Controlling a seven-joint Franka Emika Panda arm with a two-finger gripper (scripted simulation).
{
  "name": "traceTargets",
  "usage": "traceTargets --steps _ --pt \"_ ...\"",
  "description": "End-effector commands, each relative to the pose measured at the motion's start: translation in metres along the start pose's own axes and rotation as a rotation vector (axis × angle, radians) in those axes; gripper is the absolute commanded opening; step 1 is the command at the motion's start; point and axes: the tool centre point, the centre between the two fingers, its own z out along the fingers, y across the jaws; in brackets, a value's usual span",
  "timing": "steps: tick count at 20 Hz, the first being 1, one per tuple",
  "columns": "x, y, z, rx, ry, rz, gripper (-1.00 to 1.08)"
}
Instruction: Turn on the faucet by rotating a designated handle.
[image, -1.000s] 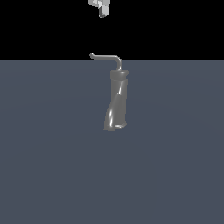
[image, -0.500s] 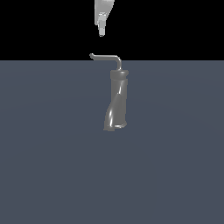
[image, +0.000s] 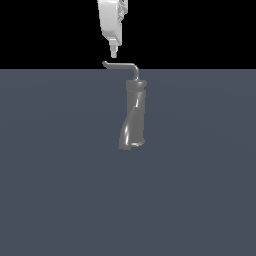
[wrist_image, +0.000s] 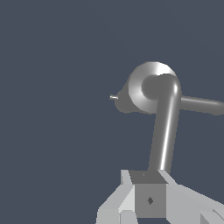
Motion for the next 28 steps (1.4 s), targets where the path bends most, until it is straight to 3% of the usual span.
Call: traceTargets --steps 1,17,28 --pt "-0.003 -0.008 0.008 0.004 0.007 0.046 -1.00" --pt "-0.009 -0.023 0.026 0.012 0.023 0.135 -1.00" --pt "-0.014 0.003 0.027 0.012 0.023 0.135 -1.00"
